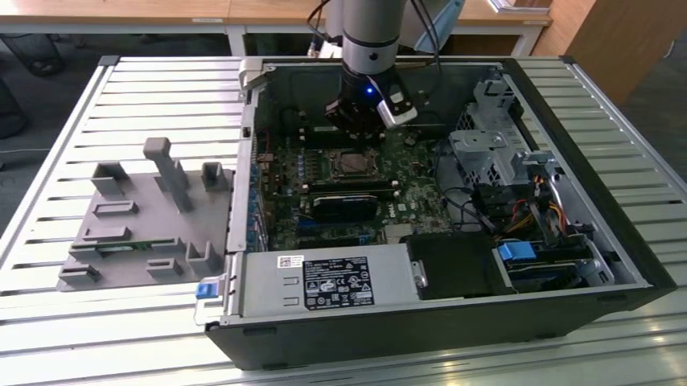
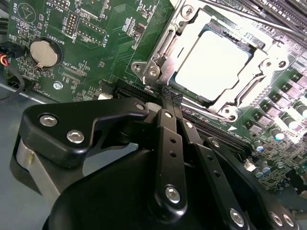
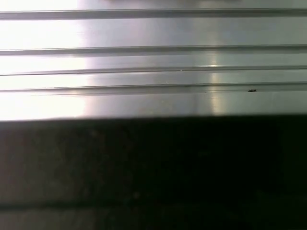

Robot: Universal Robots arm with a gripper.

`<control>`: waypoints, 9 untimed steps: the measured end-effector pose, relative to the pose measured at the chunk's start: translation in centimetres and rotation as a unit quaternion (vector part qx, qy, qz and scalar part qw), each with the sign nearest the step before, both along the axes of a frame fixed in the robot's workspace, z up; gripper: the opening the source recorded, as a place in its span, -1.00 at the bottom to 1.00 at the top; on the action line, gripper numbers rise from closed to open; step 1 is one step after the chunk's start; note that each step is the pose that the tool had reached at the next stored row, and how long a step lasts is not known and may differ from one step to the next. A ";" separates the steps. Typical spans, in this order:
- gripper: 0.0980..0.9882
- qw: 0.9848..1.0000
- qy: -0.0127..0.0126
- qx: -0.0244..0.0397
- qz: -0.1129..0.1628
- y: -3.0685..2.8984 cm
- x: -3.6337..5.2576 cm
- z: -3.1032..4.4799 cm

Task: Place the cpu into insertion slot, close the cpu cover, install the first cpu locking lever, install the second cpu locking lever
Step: 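Install the first cpu locking lever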

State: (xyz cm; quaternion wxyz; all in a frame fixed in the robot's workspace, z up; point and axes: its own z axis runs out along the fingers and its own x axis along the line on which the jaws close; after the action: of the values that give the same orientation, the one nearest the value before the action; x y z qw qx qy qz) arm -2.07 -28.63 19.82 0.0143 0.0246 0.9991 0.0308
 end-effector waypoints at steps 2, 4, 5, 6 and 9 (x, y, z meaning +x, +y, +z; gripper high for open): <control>-0.98 1.000 0.000 -0.001 0.000 0.00 0.00 -0.03; -0.98 1.000 0.000 -0.001 0.000 0.00 0.00 -0.04; -0.98 1.000 0.000 -0.001 0.000 0.00 0.00 -0.03; -0.98 1.000 0.000 -0.001 0.000 0.01 0.01 0.00; -0.98 1.000 0.000 0.000 0.000 0.02 0.02 0.12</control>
State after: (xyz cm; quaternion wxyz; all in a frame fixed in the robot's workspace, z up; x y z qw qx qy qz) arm -2.05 -28.60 19.94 0.0147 0.0245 0.9991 0.0305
